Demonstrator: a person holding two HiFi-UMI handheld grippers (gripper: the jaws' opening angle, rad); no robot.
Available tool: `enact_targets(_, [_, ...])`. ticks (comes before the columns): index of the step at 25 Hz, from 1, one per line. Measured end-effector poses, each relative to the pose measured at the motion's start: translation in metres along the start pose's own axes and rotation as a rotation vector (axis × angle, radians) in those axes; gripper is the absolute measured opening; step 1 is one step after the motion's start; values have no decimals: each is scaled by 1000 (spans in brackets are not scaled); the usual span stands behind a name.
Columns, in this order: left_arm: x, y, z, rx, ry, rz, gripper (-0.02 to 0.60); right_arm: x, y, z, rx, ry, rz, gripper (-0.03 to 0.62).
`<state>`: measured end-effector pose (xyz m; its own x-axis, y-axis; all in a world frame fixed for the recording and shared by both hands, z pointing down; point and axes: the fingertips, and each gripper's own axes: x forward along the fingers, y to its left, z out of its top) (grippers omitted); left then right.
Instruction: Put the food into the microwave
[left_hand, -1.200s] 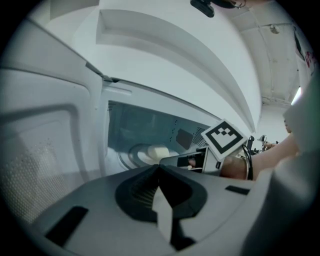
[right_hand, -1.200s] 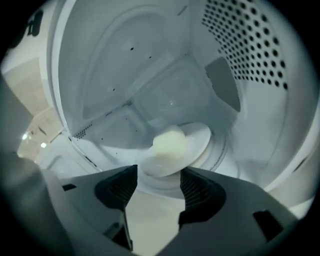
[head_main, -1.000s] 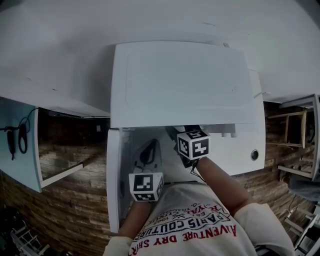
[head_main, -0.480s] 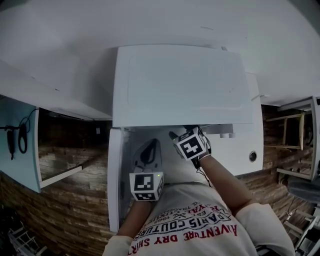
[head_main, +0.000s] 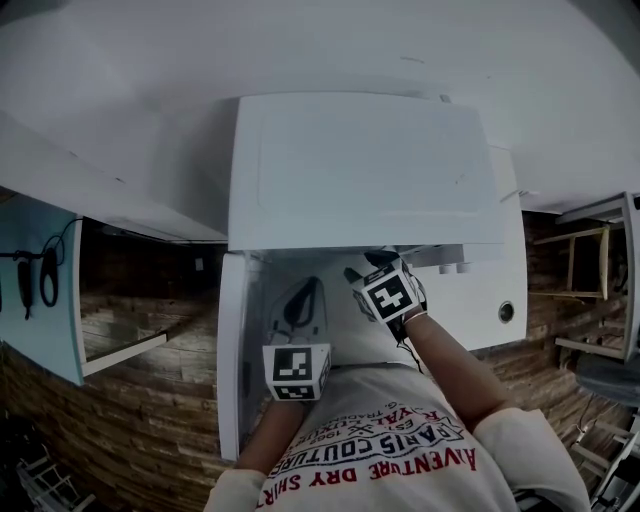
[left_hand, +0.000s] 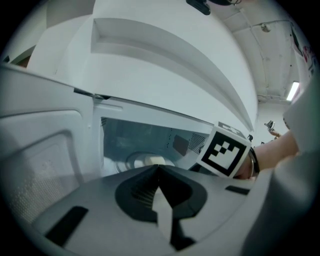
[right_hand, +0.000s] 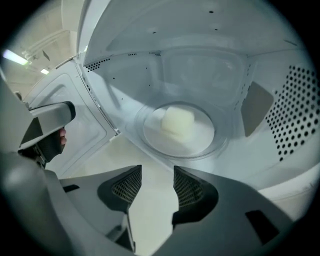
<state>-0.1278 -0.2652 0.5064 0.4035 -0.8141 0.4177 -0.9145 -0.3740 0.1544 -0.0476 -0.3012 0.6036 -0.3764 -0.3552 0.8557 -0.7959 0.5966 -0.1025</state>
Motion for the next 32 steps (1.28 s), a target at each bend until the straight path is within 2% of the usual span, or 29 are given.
enact_targets(3, [-2,-5,8,9,-18,-13,6,-12,0,1,23,-25,-5,166])
enact_targets(5, [-3,-10,13,15,-29,-19,6,-23,-1,4,59,-73,-22,72])
enact_targets(7, [-5,-15,17,22,-38,-23,6,-38,-3,9,112,-156,-29,26])
enact_targets(11, [-11,-27,31,54,-72,-30,6,-70,-1,13,214,-293,-17,12])
enact_targets(15, [-17,-42,51,87,-113,-50,6,-111,2,23,171,-415,-59,12])
enact_targets(20, [-32,-51,86,127,-192,-51,6,-175,7,51,135,-631,-82,12])
enact_targets(25, [-47,-55,118,133,-277,-45,6,-226,0,68,95,-835,-189,12])
enact_targets(28, [-54,-56,130,152,-304,-36,6,-244,-4,69,100,-897,-217,12])
enact_targets(32, [-60,-56,139,172,-327,-18,6,-251,-1,70,74,-916,-215,12])
